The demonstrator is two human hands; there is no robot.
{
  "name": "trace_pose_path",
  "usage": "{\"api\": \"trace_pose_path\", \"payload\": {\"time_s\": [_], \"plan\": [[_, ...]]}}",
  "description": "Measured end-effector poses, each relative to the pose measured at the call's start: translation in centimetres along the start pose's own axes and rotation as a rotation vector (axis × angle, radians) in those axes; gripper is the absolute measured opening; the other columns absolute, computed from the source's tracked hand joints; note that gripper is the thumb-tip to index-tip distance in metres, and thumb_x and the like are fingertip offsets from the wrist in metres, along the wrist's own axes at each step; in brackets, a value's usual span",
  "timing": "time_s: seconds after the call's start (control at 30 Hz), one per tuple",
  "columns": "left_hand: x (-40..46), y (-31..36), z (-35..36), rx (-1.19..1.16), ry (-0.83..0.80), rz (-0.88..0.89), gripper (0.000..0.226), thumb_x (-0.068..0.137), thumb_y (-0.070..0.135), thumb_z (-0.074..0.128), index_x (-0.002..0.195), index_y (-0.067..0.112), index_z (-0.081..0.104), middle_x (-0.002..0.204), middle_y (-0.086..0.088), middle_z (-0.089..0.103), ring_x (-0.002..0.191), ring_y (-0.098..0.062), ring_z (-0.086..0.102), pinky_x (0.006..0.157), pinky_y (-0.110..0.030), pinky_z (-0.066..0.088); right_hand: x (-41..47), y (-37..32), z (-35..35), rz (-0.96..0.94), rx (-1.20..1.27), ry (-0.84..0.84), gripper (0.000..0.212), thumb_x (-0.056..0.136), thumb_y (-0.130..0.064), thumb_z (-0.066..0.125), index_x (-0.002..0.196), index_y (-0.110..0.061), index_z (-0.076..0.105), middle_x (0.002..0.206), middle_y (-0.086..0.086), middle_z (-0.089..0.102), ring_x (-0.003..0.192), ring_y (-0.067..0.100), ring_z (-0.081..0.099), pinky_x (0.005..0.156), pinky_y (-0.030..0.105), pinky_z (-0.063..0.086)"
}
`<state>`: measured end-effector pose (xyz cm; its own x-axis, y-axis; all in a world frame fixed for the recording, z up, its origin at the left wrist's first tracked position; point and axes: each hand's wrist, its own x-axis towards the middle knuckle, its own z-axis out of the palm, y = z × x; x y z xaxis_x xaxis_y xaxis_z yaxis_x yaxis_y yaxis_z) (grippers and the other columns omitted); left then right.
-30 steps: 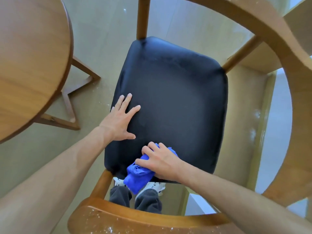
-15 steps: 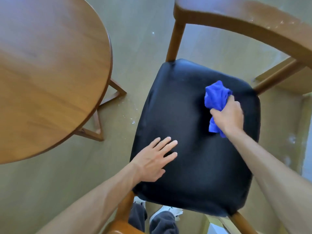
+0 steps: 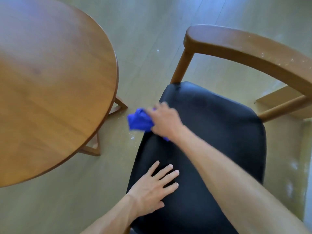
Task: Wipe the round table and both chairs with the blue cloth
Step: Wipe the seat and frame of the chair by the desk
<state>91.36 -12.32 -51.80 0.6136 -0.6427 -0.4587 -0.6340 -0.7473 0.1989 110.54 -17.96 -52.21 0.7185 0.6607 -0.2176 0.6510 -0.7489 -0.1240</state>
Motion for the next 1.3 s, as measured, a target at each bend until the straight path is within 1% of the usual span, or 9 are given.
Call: {"api": "trace_pose_path", "payload": {"time_s": [0.27, 0.33, 0.47, 0.53, 0.6, 0.73, 0.83, 1.07, 1.3], "plan": [[0.1, -2.4, -0.1, -0.168, 0.216, -0.244, 0.076, 0.064, 0.06, 0.075, 0.13, 0.025, 0.061, 0.147, -0.01, 0.046, 0.136, -0.031, 0.043, 0.101, -0.054, 0.044, -3.0, 11.0, -0.5, 0.651, 0.296, 0.256, 0.047, 0.081, -0.02, 0.063, 0.124, -0.009, 0.049, 0.11, 0.014, 0.05, 0.101, 0.034, 0.047, 0.07, 0.036, 0.041], [0.6, -4.5, -1.2, -0.235, 0.278, -0.396, 0.083, 0.065, 0.058, 0.077, 0.135, 0.021, 0.056, 0.15, -0.015, 0.04, 0.138, -0.035, 0.038, 0.101, -0.054, 0.045, -8.1, 8.1, 0.8, 0.545, 0.281, 0.315, 0.045, 0.074, -0.018, 0.073, 0.114, -0.005, 0.058, 0.099, 0.014, 0.054, 0.087, 0.034, 0.049, 0.063, 0.037, 0.047], [3.4, -7.7, -2.9, -0.417, 0.158, -0.537, 0.107, 0.079, 0.067, 0.057, 0.146, 0.037, -0.021, 0.157, -0.005, -0.028, 0.147, -0.03, -0.021, 0.121, -0.048, 0.009, -18.0, 5.1, 2.4, 0.048, 0.188, 0.165, 0.065, 0.047, -0.014, 0.077, 0.109, -0.014, 0.058, 0.091, 0.006, 0.059, 0.071, 0.027, 0.055, 0.053, 0.031, 0.05], [5.0, -7.8, -3.3, -0.412, 0.07, -0.515, 0.115, 0.075, 0.069, 0.059, 0.144, 0.04, -0.028, 0.151, -0.004, -0.04, 0.144, -0.029, -0.029, 0.12, -0.045, 0.011, -20.2, 7.8, 2.0, -0.018, 0.137, 0.061, 0.071, 0.042, -0.013, 0.076, 0.11, -0.016, 0.055, 0.09, 0.006, 0.06, 0.07, 0.026, 0.057, 0.052, 0.029, 0.05], [5.8, -7.5, -3.3, -0.424, 0.012, -0.507, 0.117, 0.074, 0.066, 0.063, 0.146, 0.04, -0.024, 0.146, -0.005, -0.047, 0.142, -0.03, -0.031, 0.12, -0.044, 0.015, -21.4, 11.7, 1.7, 0.269, 0.179, 0.098, 0.064, 0.045, -0.005, 0.082, 0.106, -0.008, 0.063, 0.089, 0.009, 0.061, 0.071, 0.031, 0.059, 0.055, 0.028, 0.051], [6.2, -7.2, -3.0, -0.446, -0.019, -0.535, 0.117, 0.075, 0.061, 0.068, 0.148, 0.041, -0.021, 0.142, -0.003, -0.052, 0.14, -0.028, -0.036, 0.121, -0.046, 0.014, -25.4, 17.5, 1.6, 1.33, 0.495, 0.244, 0.019, 0.07, -0.011, 0.068, 0.088, -0.011, 0.062, 0.078, 0.02, 0.064, 0.066, 0.037, 0.063, 0.06, 0.047, 0.056], [6.4, -7.1, -3.0, -0.467, -0.028, -0.552, 0.117, 0.075, 0.059, 0.07, 0.148, 0.041, -0.02, 0.141, -0.002, -0.054, 0.138, -0.027, -0.039, 0.12, -0.047, 0.013, -24.7, 17.2, 1.2, 1.638, 0.746, 0.407, 0.017, 0.071, -0.014, 0.05, 0.087, -0.02, 0.051, 0.063, 0.014, 0.063, 0.042, 0.031, 0.059, 0.041, 0.044, 0.051], [6.8, -6.9, -3.3, -0.456, -0.084, -0.594, 0.122, 0.076, 0.056, 0.07, 0.136, 0.039, -0.035, 0.135, -0.001, -0.06, 0.135, -0.026, -0.043, 0.119, -0.048, 0.012, -8.3, 16.2, -1.1, 1.382, 0.603, 0.489, 0.04, 0.085, -0.027, 0.058, 0.123, -0.017, 0.048, 0.111, 0.018, 0.052, 0.096, 0.043, 0.058, 0.083, 0.048, 0.051], [6.4, -7.0, -3.3, -0.451, -0.054, -0.582, 0.123, 0.074, 0.06, 0.069, 0.133, 0.039, -0.038, 0.134, 0.004, -0.06, 0.134, -0.022, -0.044, 0.12, -0.045, 0.014, 2.5, 10.7, -1.9, 0.681, 0.374, 0.223, 0.051, 0.085, -0.02, 0.059, 0.132, -0.015, 0.041, 0.112, 0.013, 0.048, 0.099, 0.031, 0.049, 0.074, 0.037, 0.042]]}}
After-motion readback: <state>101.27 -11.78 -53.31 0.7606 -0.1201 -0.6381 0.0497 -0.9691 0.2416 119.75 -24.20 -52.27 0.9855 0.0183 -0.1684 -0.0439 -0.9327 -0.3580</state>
